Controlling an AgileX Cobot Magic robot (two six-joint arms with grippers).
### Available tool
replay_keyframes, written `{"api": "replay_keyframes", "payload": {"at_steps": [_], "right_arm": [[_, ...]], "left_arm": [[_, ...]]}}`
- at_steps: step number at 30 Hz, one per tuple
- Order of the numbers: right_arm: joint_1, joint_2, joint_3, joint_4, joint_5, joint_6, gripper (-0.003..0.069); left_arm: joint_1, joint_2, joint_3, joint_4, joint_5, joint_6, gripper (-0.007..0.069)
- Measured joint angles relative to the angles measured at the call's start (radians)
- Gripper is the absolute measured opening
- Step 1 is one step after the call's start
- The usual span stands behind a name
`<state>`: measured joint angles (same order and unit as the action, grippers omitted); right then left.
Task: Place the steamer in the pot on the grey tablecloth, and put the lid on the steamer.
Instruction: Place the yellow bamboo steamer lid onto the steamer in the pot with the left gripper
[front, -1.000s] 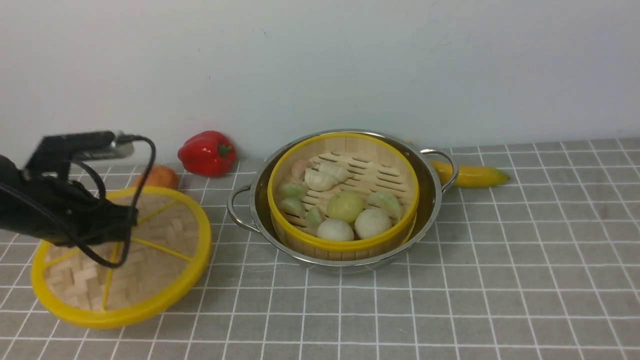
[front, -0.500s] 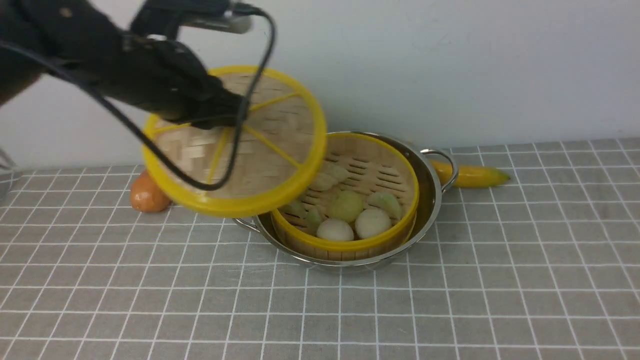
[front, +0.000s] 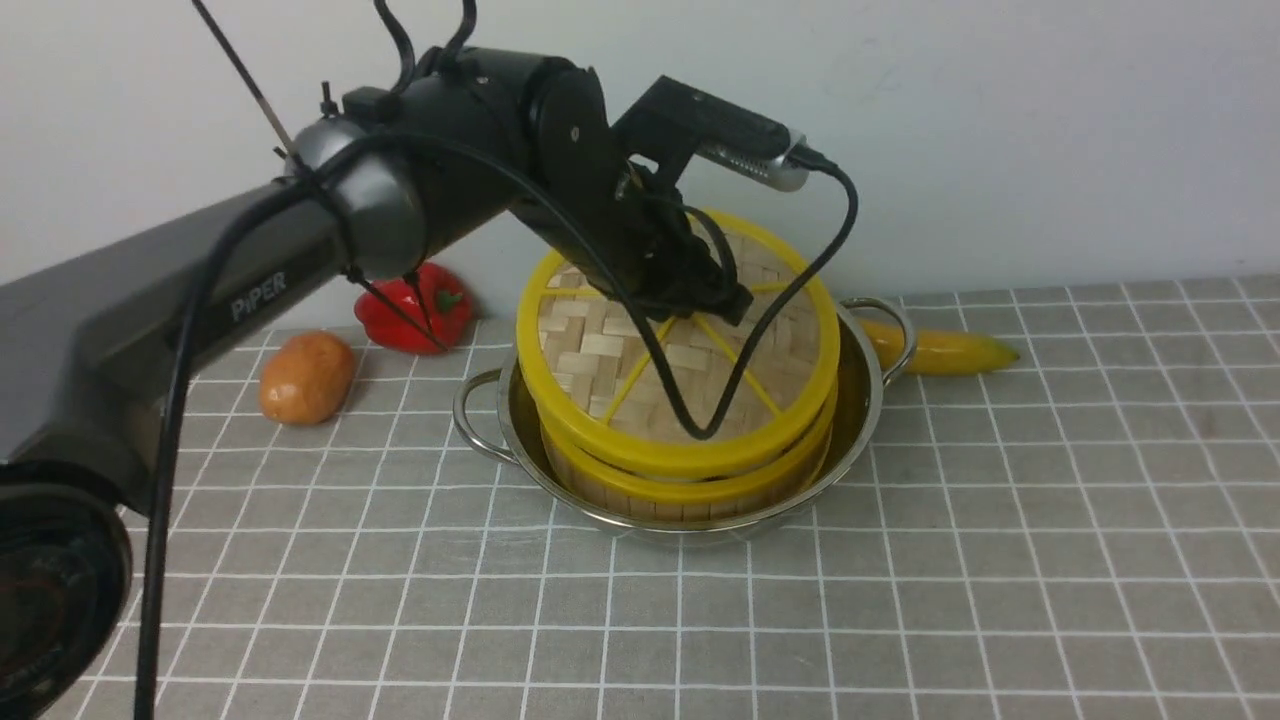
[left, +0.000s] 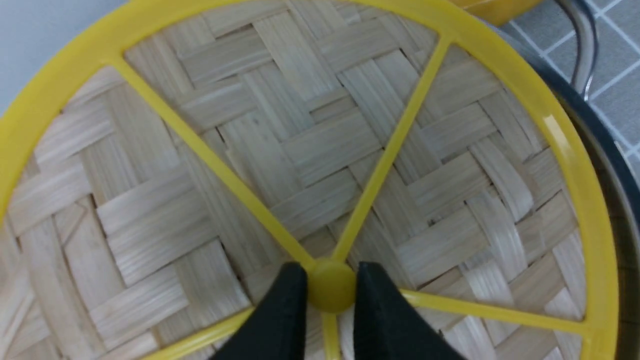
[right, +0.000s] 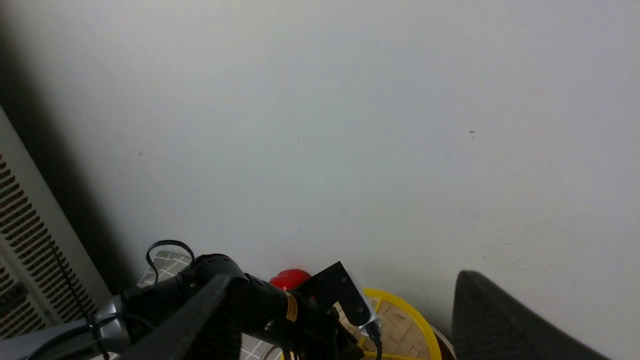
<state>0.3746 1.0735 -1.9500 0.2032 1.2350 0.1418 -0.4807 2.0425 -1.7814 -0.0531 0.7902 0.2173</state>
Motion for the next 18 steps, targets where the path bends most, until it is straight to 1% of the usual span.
{"api": "replay_keyframes", "payload": {"at_steps": [9,18], "right_arm": [[0.0,0.0,0.0,0.001,0.0,0.003,0.0543],[0.0,0.0,0.0,0.002,0.0,0.003,0.0543]], "left_arm": [[0.0,0.041,-0.002,-0.013,-0.006,-0.005,0.011],[0.0,0.057,-0.002,-0.018,-0.053,-0.007,0.011]]}}
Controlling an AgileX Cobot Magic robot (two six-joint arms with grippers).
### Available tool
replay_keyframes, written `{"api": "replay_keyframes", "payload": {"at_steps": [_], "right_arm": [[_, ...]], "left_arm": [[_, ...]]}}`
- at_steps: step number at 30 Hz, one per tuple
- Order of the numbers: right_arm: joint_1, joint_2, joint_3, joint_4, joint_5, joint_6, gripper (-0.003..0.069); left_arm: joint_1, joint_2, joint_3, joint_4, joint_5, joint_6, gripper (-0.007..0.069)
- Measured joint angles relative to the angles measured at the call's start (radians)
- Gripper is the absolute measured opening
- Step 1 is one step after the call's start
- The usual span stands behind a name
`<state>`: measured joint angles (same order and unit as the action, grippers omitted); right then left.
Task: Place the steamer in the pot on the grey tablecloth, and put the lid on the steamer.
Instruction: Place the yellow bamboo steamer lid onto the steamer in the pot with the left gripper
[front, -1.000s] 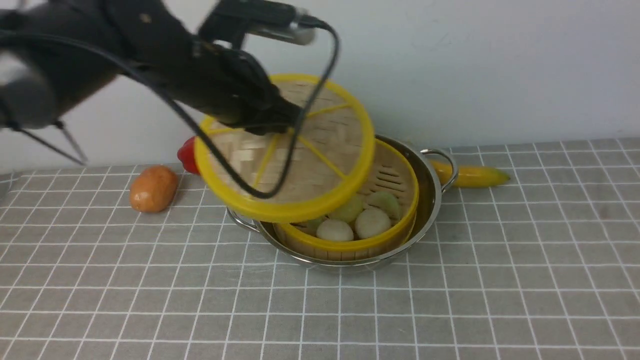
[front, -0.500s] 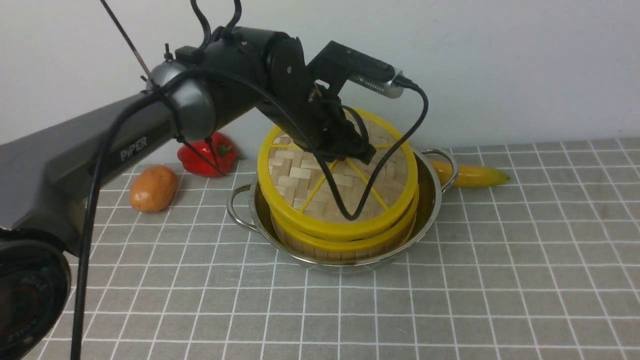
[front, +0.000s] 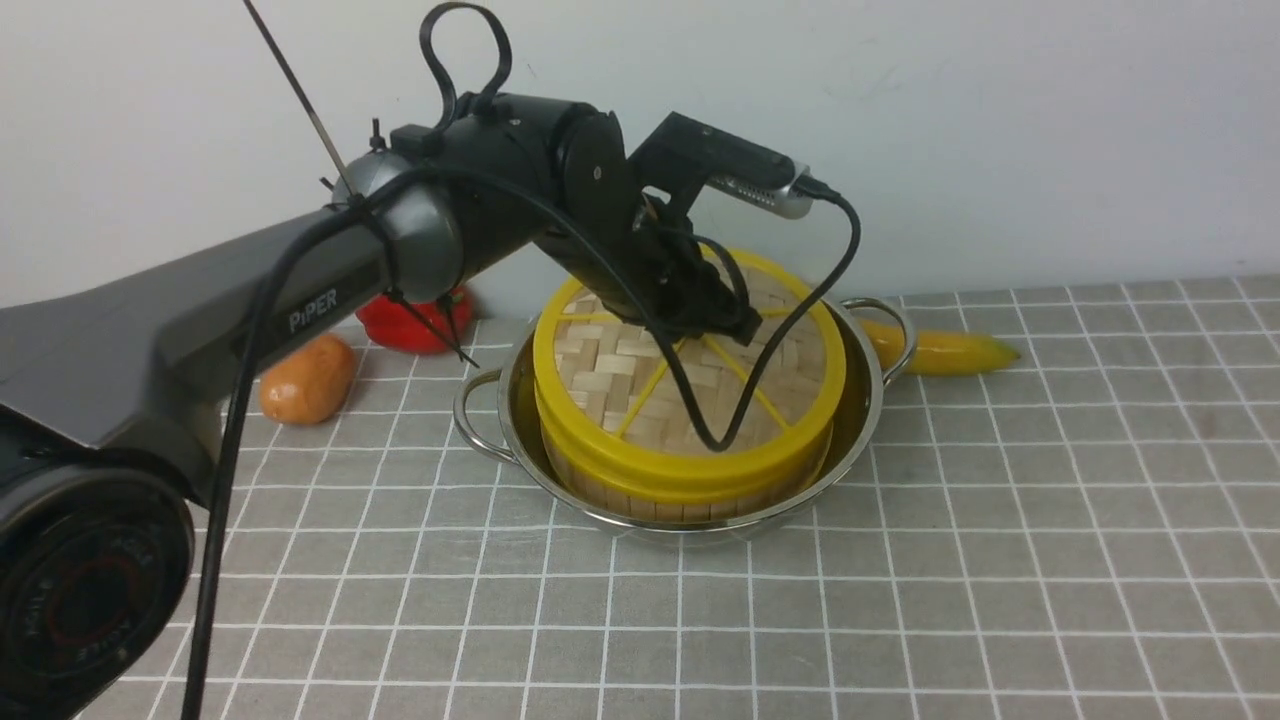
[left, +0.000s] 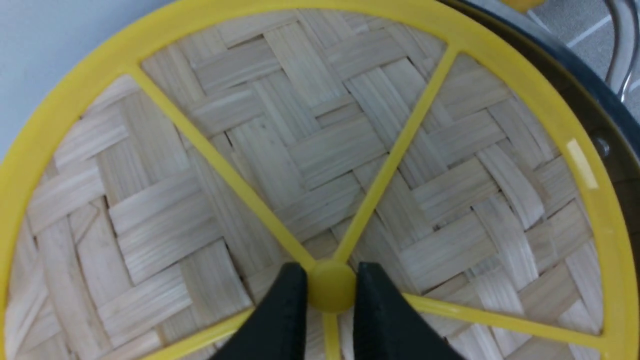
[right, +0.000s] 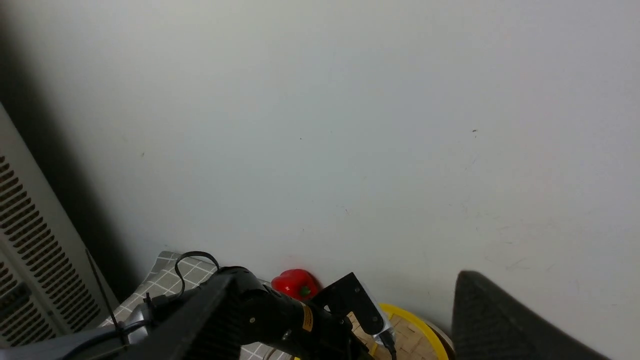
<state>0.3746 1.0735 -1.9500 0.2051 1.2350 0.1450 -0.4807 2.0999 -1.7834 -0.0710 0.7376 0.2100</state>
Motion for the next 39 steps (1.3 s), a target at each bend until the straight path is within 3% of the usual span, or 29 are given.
{"api": "replay_keyframes", "payload": {"at_steps": [39], "right_arm": [[0.0,0.0,0.0,0.003,0.0,0.0,0.0543]], "left_arm": [[0.025,0.001,-0.001,-0.021,0.027,-0.032,0.0109]]}}
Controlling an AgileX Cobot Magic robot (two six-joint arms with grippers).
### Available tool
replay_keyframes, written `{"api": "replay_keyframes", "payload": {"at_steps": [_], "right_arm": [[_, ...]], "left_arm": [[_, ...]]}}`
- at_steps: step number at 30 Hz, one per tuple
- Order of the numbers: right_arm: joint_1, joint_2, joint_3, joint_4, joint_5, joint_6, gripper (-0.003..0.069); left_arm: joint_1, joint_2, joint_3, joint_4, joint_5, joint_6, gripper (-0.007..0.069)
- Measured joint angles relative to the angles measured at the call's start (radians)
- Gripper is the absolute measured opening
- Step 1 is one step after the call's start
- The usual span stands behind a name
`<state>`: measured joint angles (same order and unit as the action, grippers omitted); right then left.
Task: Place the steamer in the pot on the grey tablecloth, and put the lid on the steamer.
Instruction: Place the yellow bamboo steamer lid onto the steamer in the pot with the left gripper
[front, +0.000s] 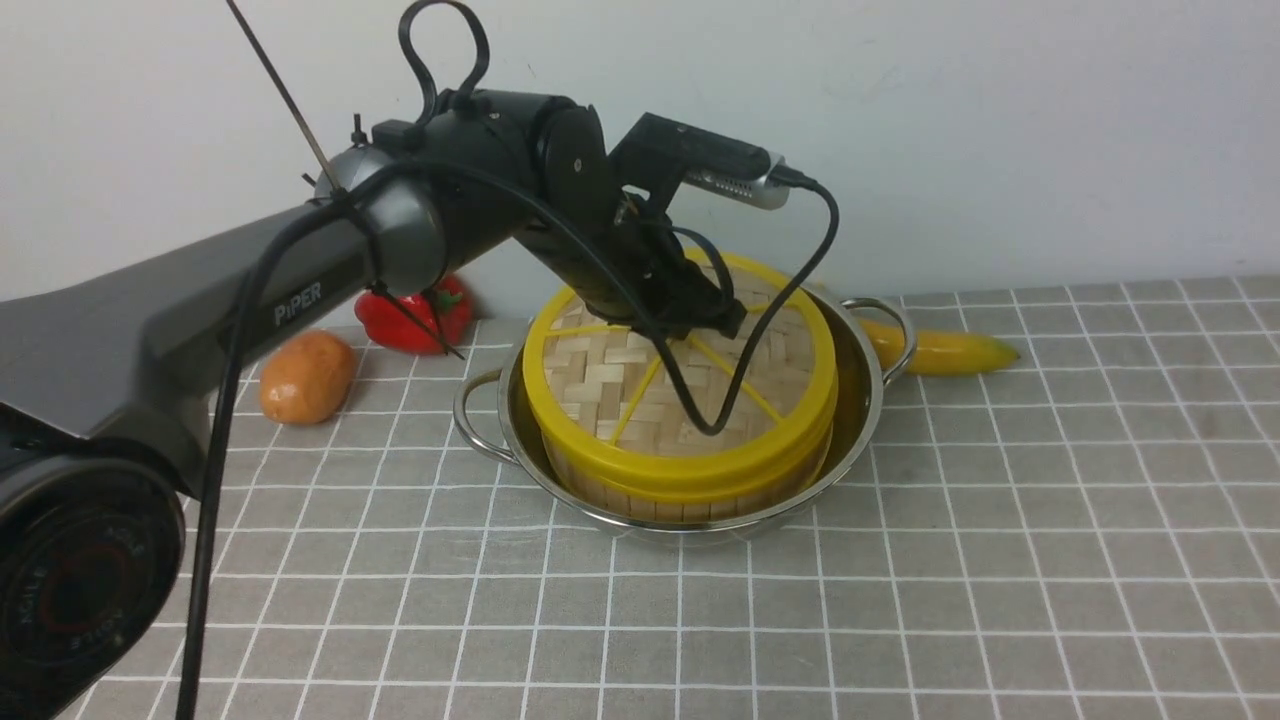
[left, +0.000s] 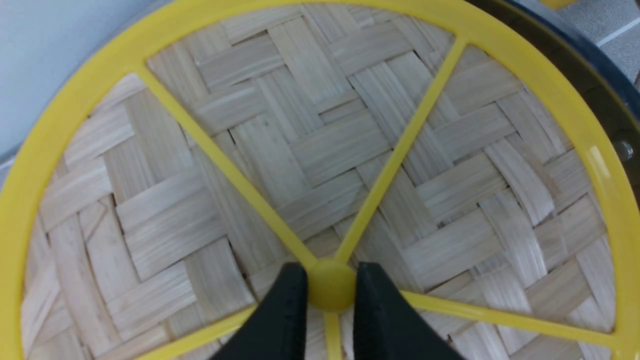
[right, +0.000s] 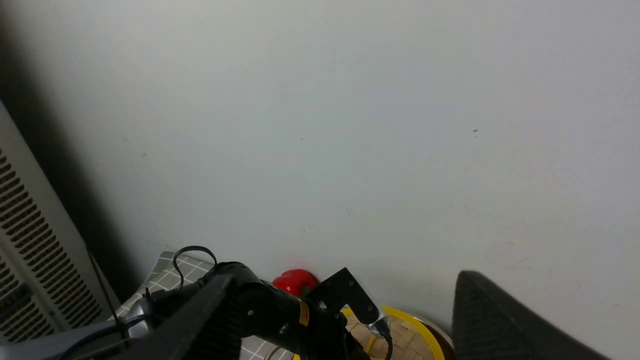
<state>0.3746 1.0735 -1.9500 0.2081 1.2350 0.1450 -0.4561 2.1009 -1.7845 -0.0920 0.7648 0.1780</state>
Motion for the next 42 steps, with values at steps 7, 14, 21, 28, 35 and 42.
{"api": "replay_keyframes", "payload": {"at_steps": [7,14,21,28,35,42], "right_arm": [[0.0,0.0,0.0,0.004,0.0,0.0,0.0543],[0.0,0.0,0.0,0.007,0.0,0.0,0.0543],[0.0,0.0,0.0,0.007,0.0,0.0,0.0543],[0.0,0.0,0.0,0.007,0.0,0.0,0.0543],[0.0,0.0,0.0,0.007,0.0,0.0,0.0543],[0.0,0.0,0.0,-0.003,0.0,-0.017,0.0543]], "left_arm": [[0.0,0.003,0.0,-0.005,0.0,0.025,0.0109],[-0.001,0.025,-0.004,-0.046,-0.008,0.078,0.0109],[-0.001,0.025,-0.005,-0.051,-0.01,0.118,0.0109],[-0.001,0.027,-0.007,-0.051,-0.009,0.12,0.0109],[-0.001,0.025,-0.007,-0.05,0.004,0.136,0.0235],[-0.002,-0.128,-0.068,0.054,0.117,0.125,0.058]]}}
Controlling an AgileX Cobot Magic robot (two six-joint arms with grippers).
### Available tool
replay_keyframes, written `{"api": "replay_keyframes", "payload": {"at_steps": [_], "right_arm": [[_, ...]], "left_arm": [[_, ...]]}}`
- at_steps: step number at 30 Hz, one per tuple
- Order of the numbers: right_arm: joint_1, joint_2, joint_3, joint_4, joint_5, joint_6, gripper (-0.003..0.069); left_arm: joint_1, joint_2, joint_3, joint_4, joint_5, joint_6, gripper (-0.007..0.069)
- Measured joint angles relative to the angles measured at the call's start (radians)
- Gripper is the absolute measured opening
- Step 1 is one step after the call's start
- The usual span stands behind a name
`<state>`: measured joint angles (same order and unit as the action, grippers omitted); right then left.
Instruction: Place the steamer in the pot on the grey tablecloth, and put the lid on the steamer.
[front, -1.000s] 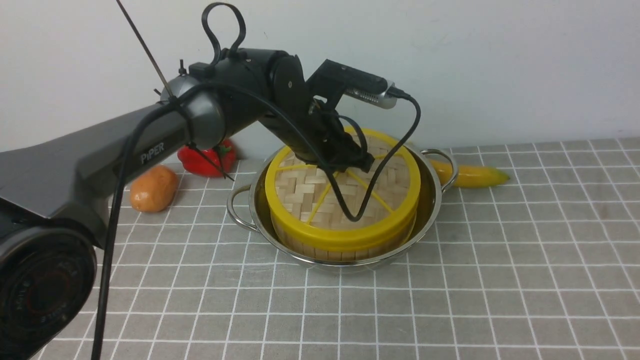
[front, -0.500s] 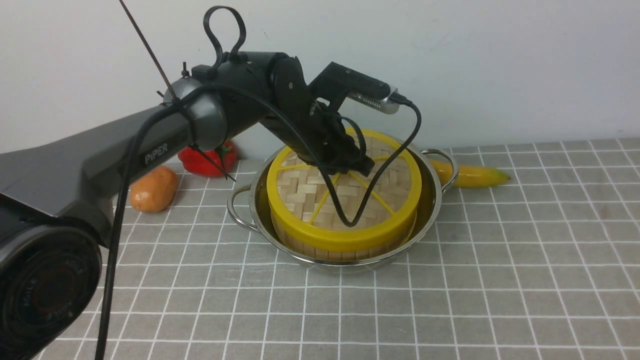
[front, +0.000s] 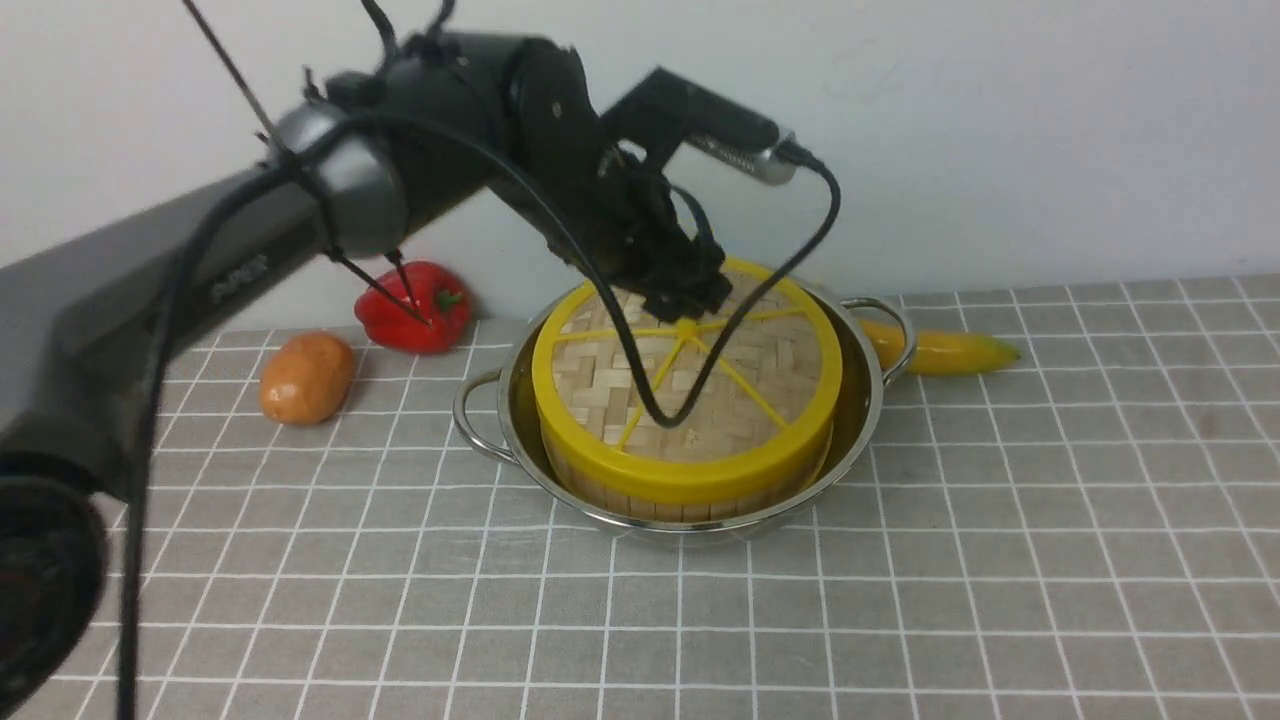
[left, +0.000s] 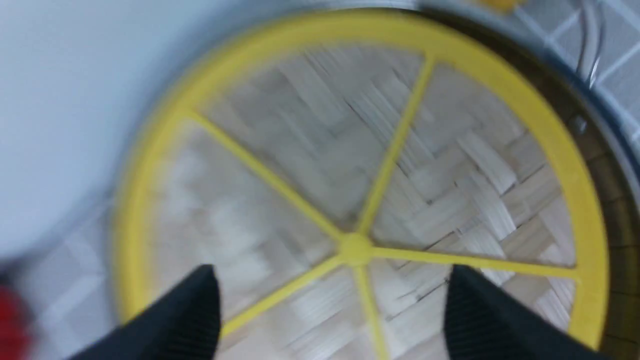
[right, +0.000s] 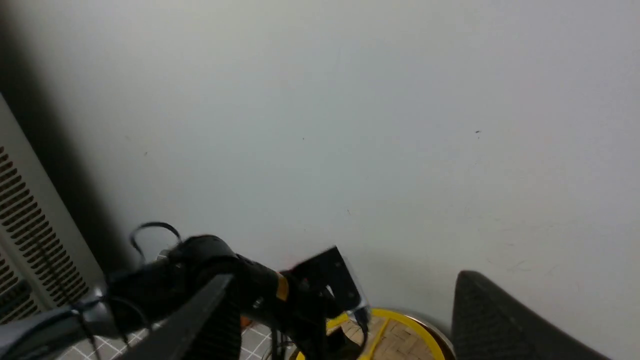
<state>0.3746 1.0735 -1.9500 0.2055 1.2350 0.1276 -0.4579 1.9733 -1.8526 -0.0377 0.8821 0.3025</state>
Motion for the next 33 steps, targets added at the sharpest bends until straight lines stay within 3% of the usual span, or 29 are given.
{"api": "replay_keyframes", "payload": {"at_steps": [3,6,8,10,11,12,14,17,20,25,33], "right_arm": [[0.0,0.0,0.0,-0.012,0.0,-0.006,0.0543],[0.0,0.0,0.0,-0.04,0.0,-0.031,0.0543],[0.0,-0.001,0.003,-0.052,0.0,-0.048,0.0543],[0.0,-0.011,0.032,-0.06,-0.005,-0.065,0.0543],[0.0,-0.011,0.032,-0.06,-0.005,-0.067,0.0543],[0.0,-0.027,0.08,-0.07,-0.007,-0.082,0.0536],[0.0,-0.062,0.169,-0.083,-0.009,-0.093,0.0513],[0.0,-0.144,0.357,-0.116,-0.008,-0.099,0.045],[0.0,-0.221,0.511,-0.148,-0.01,-0.1,0.0395],[0.0,-0.49,0.974,-0.247,-0.168,-0.069,0.0233],[0.0,-0.773,1.371,-0.286,-0.355,0.017,0.0101]], "left_arm": [[0.0,-0.09,-0.036,0.049,0.067,-0.029,0.062],[0.0,-0.241,-0.067,0.113,0.188,-0.069,0.0591],[0.0,-0.335,-0.069,0.15,0.257,-0.083,0.0517],[0.0,-0.435,-0.062,0.178,0.31,-0.085,0.0376],[0.0,-0.444,-0.061,0.18,0.312,-0.085,0.0361],[0.0,-0.519,-0.041,0.189,0.321,-0.091,0.0237],[0.0,-0.607,0.004,0.191,0.325,-0.094,0.0084],[0.0,-0.754,0.116,0.191,0.327,-0.108,-0.0012],[0.0,-0.869,0.227,0.191,0.328,-0.124,-0.0023],[0.0,-1.161,0.568,0.192,0.305,-0.176,-0.0023],[0.0,-1.497,1.065,0.194,0.111,-0.253,-0.0021]]}}
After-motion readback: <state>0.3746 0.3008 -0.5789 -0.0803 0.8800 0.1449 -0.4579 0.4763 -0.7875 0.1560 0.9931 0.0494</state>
